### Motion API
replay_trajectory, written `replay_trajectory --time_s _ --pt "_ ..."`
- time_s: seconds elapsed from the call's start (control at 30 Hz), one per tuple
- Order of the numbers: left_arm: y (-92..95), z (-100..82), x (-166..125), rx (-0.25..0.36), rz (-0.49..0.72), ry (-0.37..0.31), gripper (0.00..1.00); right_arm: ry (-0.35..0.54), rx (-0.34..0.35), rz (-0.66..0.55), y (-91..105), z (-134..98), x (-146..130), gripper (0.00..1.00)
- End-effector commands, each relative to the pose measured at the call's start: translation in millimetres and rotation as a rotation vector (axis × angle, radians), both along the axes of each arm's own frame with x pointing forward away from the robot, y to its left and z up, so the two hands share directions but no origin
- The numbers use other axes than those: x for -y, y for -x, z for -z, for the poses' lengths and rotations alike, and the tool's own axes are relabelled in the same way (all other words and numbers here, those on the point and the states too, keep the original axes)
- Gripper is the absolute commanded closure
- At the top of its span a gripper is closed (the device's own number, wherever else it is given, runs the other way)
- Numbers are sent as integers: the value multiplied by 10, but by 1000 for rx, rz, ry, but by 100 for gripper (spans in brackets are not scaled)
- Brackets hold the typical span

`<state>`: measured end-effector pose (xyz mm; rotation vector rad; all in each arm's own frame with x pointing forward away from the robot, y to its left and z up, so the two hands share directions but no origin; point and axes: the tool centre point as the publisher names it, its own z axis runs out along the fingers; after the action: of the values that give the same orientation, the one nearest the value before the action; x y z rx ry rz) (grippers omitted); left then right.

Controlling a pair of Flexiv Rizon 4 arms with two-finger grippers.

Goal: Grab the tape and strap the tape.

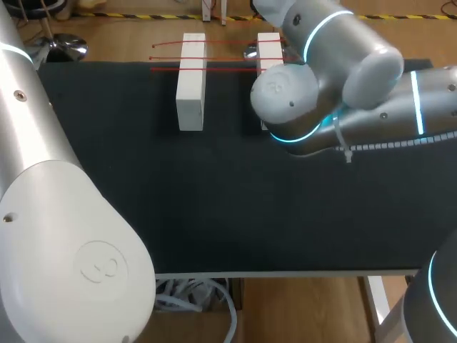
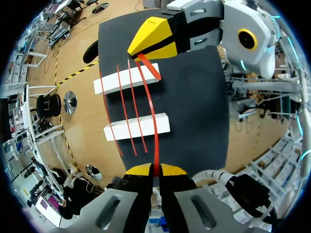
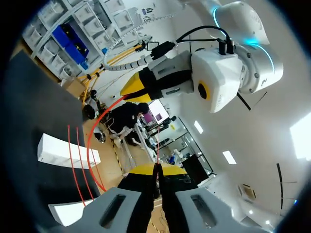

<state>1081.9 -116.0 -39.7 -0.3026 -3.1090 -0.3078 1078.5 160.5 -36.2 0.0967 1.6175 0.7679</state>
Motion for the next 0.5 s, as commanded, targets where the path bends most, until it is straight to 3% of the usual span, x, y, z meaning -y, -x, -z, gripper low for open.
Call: replay_trajectory --time_s 0.03,0.5 --pt "2 -6 6 -1 -1 -3 100 2 -29 114 9 56 -161 100" --pt "2 -6 6 -1 -1 -3 100 3 -28 236 -123 82 -370 100"
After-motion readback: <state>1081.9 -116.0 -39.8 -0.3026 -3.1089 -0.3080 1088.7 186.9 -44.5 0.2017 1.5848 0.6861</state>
